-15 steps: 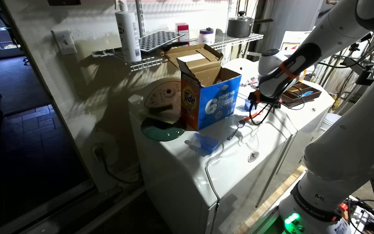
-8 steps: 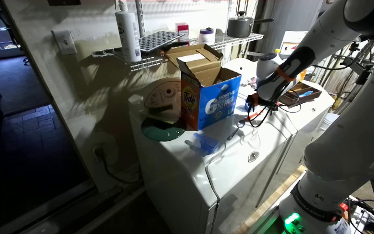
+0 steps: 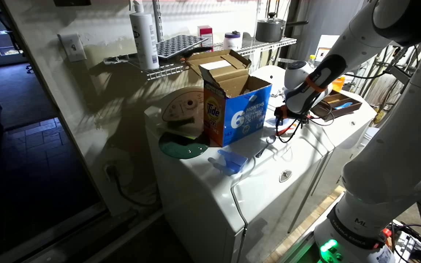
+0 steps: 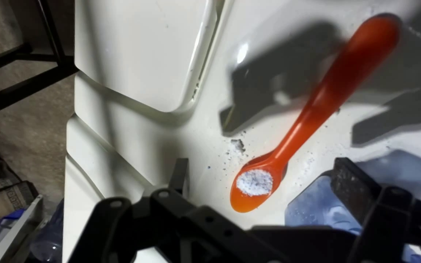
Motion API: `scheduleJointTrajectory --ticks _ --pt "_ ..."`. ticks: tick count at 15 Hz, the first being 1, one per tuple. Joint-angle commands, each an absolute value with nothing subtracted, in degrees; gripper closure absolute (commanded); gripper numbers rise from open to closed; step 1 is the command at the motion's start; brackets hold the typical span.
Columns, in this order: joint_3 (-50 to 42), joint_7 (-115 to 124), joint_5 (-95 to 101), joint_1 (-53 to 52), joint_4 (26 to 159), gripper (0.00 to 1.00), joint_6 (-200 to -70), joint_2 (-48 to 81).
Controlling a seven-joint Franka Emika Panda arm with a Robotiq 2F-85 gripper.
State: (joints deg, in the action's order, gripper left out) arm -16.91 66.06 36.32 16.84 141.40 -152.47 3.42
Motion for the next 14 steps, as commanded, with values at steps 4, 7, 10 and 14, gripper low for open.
scheduleJointTrajectory --ticks 4,7,10,14 --pt "-17.7 68.0 37.2 14.5 138.1 0.0 -153.5 7.5" --pt "-18.0 67.8 36.8 13.7 137.2 0.03 -153.5 8.8" --pt "-18.3 67.7 36.4 13.1 136.6 0.17 -153.5 9.7" --pt "-18.5 67.0 35.1 12.6 136.0 0.35 -152.9 10.4"
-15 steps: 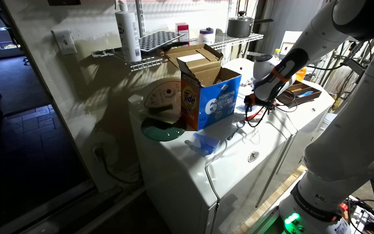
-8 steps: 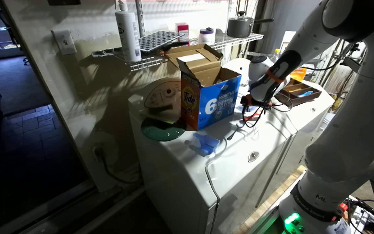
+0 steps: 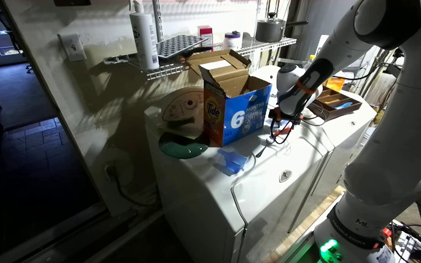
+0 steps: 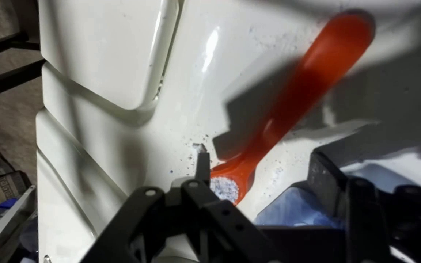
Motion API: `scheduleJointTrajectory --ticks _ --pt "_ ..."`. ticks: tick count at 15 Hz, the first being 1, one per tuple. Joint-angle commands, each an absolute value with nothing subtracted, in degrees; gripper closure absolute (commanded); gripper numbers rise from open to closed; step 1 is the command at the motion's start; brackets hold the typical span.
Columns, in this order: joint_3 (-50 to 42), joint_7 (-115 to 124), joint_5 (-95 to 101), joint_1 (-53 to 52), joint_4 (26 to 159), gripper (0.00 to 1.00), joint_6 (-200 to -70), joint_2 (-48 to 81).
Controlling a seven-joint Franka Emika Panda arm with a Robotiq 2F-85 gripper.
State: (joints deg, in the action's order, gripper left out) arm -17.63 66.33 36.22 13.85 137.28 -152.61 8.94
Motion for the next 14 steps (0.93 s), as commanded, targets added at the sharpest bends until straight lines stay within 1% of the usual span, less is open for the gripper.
scheduleJointTrajectory --ticks 1,2,3,4,6,7,8,9,10,13,14 --pt "-18.6 67.1 35.0 12.5 136.0 0.31 -152.8 10.4" --pt "-18.7 67.0 34.7 12.5 135.9 0.29 -152.7 10.5" --pt "-18.8 67.0 34.7 12.5 135.8 0.3 -152.7 10.5" --pt "-18.8 67.0 34.6 12.4 135.8 0.39 -152.7 10.5" --pt "-18.9 67.0 34.4 12.3 135.6 0.52 -152.6 10.6" --pt "-19.0 67.0 34.2 12.2 135.5 0.55 -152.5 10.6" --pt "-18.9 66.9 34.0 12.2 135.5 0.57 -152.5 10.6" --pt "-18.9 66.8 33.7 12.2 135.5 0.54 -152.4 10.6" --pt "-18.9 66.7 33.5 12.2 135.4 0.58 -152.4 10.6" --pt "-19.0 66.7 33.4 12.1 135.2 0.51 -152.3 10.9" --pt "-19.0 66.7 33.5 12.1 135.2 0.38 -152.3 10.9"
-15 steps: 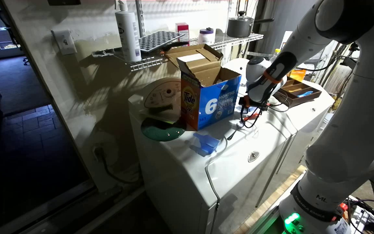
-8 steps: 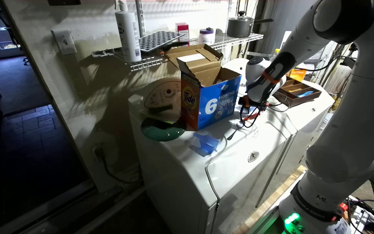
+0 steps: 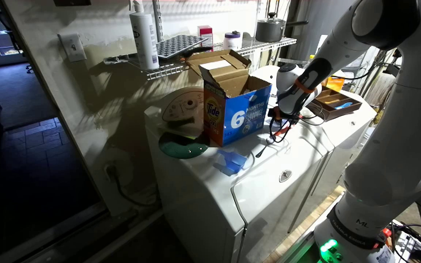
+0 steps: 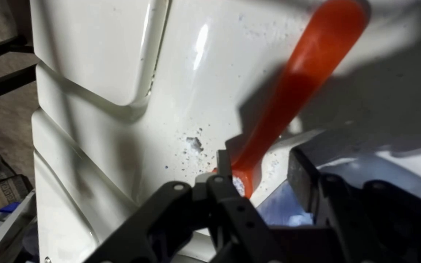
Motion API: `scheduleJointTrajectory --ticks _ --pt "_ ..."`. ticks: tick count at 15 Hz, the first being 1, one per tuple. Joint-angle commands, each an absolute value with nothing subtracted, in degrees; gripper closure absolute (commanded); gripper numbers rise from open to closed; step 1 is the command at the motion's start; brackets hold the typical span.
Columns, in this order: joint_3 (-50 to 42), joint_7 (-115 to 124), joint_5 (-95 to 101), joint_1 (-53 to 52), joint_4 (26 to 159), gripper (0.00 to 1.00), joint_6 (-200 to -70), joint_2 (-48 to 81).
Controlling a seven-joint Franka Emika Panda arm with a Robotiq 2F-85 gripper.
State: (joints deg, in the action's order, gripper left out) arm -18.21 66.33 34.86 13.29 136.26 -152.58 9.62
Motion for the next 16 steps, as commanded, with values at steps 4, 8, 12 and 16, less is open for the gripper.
scheduleJointTrajectory --ticks 4,8,12,16 --pt "-18.7 65.9 32.5 12.1 135.4 0.08 -152.3 10.8" --pt "-18.5 64.5 29.5 12.0 135.7 0.12 -152.1 10.5" --pt "-18.7 63.5 26.6 11.6 135.7 0.46 -152.0 10.6" --pt "-18.8 63.5 25.4 11.3 135.6 0.7 -151.9 10.6"
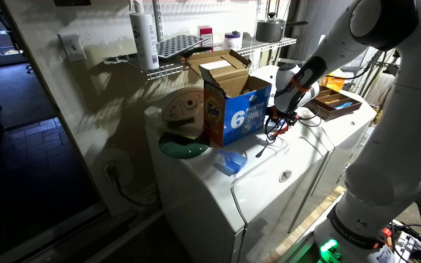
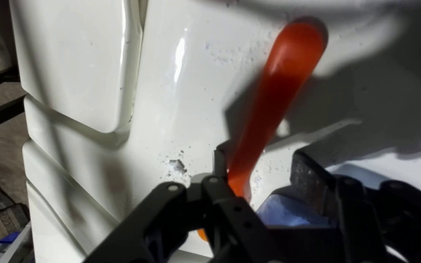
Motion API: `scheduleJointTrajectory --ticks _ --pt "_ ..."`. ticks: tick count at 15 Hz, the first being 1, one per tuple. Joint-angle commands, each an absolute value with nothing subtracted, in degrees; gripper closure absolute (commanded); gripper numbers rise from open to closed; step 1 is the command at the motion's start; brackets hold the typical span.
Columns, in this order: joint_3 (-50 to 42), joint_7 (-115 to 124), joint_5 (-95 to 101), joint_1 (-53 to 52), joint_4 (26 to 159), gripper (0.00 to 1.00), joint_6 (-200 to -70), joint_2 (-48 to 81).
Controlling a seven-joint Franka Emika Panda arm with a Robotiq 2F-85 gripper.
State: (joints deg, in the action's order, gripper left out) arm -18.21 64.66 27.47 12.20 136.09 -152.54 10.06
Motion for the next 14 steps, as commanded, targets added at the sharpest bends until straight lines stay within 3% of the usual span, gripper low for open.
scheduleJointTrajectory --ticks 1,2,5,6,14 --pt "-18.9 63.5 25.3 11.2 135.6 0.75 -151.9 10.6" --pt "-18.9 63.5 25.3 11.2 135.5 0.84 -151.8 10.6" --pt "-19.0 63.5 25.5 11.2 135.5 0.98 -151.5 10.5" --pt "-19.0 63.5 25.5 11.2 135.5 0.94 -151.4 10.5" --pt "-19.6 62.9 26.8 11.1 135.7 0.96 -149.7 8.1"
